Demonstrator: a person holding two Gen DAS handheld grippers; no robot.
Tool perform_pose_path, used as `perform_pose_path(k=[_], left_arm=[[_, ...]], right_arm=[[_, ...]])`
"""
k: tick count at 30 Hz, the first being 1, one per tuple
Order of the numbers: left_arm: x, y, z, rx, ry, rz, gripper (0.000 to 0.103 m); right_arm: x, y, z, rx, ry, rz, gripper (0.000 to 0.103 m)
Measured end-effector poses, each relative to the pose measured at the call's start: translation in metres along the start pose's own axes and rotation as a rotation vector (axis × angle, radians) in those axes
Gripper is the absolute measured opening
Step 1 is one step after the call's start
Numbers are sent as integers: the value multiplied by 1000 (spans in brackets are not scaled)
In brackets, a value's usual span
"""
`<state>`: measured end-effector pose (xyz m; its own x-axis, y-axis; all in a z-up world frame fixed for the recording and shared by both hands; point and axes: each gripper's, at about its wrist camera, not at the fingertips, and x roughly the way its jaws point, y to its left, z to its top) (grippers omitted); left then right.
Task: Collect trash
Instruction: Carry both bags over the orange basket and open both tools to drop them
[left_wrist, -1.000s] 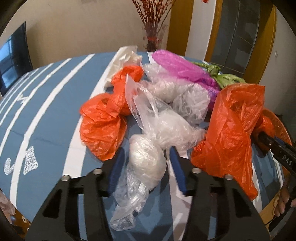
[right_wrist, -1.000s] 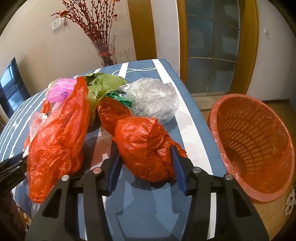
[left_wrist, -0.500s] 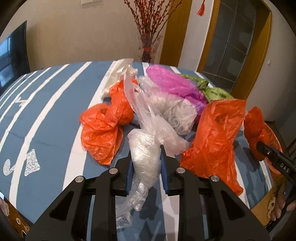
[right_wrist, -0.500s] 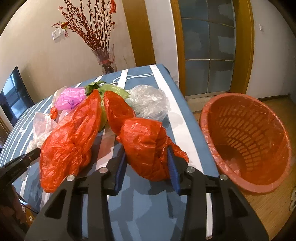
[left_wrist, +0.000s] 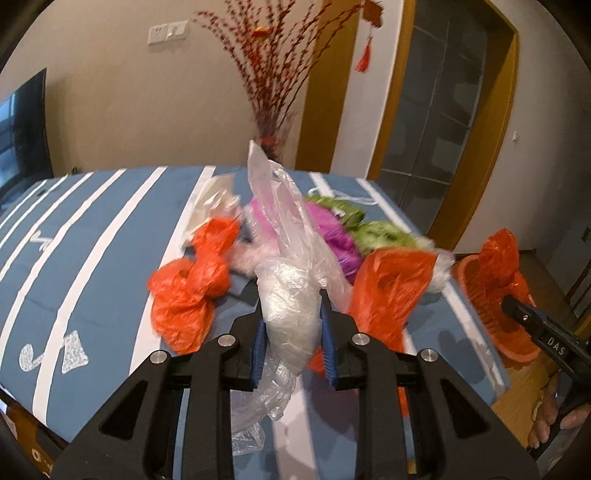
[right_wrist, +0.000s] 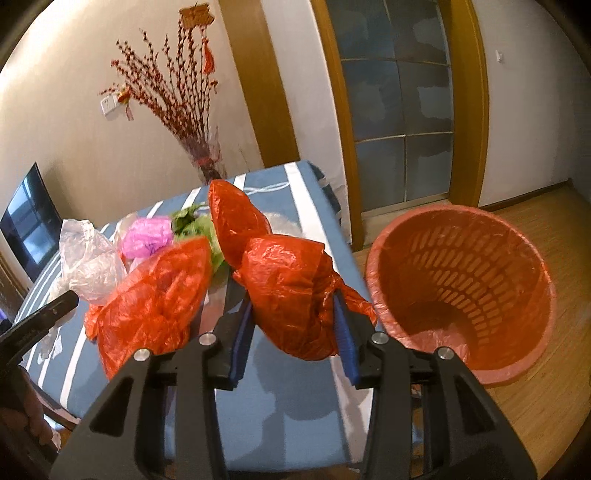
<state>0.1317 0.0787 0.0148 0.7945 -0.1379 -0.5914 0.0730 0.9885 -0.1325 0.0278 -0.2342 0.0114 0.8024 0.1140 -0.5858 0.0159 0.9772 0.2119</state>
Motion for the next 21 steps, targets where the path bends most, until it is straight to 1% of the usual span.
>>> perform_pose_path(k=[4,7,11,14,18,21], left_arm=[[-5,-20,10,15,-30,-28,25],[-5,-34,15,33,-53,-30,25],[7,-43,20,27,-56,-18,25],[10,-45,25,14,-51,-33,25],[4,-59,31,56,-79,-52,25],[4,-79,34,93,-87,-88,25]], right_arm=[[-12,-13,5,25,-33,-12,40],[-17,-24,8,47,-50,-27,40],[-12,-30,2,67,-38,-41,40],[-9,-30,-3,53,-29,-49,40],[-11,-40,-1,68,-40,-59,40],[-16,-50,4,83,-58,-78,40]])
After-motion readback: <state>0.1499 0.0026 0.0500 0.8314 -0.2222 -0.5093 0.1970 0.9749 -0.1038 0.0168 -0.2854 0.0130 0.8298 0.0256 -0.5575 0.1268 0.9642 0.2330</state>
